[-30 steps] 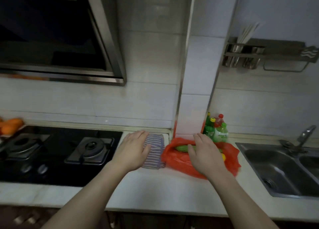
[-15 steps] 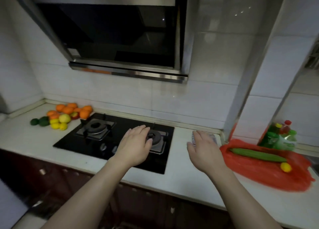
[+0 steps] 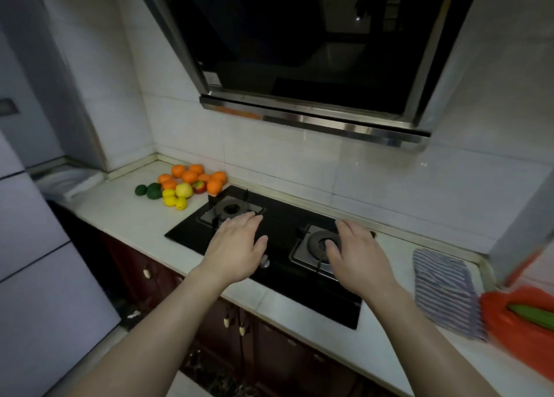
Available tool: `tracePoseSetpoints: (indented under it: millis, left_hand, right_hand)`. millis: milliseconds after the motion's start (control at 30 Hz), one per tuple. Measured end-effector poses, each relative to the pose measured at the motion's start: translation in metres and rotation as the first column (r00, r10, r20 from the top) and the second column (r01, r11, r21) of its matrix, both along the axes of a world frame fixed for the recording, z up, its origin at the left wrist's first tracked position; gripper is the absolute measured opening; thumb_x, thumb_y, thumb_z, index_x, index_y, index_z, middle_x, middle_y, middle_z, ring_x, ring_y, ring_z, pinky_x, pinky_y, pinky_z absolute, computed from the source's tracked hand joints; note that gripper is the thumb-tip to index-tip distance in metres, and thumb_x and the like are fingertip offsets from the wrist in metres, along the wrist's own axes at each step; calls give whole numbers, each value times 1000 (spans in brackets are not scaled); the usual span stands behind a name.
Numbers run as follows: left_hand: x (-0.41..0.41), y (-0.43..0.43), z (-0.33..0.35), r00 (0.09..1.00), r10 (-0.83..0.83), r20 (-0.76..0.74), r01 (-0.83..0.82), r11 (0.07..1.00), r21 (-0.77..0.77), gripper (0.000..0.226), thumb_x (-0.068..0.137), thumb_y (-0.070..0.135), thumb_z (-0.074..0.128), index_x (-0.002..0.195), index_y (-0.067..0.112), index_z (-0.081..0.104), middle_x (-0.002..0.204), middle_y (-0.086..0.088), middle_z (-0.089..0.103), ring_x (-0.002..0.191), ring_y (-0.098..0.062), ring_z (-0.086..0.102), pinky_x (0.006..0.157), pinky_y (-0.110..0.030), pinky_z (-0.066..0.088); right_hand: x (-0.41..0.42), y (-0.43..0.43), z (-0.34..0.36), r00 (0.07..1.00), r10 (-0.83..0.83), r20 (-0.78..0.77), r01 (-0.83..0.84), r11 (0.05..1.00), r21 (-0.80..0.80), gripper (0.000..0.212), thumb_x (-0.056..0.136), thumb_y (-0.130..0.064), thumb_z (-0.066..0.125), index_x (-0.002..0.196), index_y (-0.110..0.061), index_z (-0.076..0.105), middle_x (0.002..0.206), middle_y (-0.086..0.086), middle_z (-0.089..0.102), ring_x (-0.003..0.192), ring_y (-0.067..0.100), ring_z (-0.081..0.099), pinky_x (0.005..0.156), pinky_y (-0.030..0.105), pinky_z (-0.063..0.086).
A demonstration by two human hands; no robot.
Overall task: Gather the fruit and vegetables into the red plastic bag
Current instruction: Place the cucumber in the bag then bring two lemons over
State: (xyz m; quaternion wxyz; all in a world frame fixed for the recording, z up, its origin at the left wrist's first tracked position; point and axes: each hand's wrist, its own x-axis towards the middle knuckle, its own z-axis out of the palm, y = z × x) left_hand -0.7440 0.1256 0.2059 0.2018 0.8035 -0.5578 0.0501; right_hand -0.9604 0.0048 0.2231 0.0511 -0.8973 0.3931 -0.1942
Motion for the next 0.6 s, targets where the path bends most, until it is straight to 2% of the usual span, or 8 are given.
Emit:
tracePoseSetpoints:
  millis: [133,300,600]
  left_hand:
    - [48,-18,6,999,49,23,-50,999,16,54,97,43,42,144,17,41,151,-6,40,140,-20,33,117,-36,24]
    - [105,-38,13,990,123,62,-125,992,20,57,94,44,39,142,15,45,148,-6,44,136,-21,39,112,-31,26]
    - [183,-41,11,979,202,39,-203,979,24,55,94,43,38,140,13,47,143,-9,48,132,-24,42,110,-32,29]
  right_hand:
    - [53,-35,-3,998,58,12,-58,998,-3,55,96,-39,41,142,-8,40,143,9,44,132,23,37,111,31,26]
    - [115,-73,-3,991,133,-7,-133,991,15,56,98,-40,39,144,-8,36,146,9,40,134,22,34,112,29,21]
    - [207,-94,6,973,229,-15,-229,972,47,55,97,-39,41,142,-8,38,143,11,43,132,24,37,110,32,27]
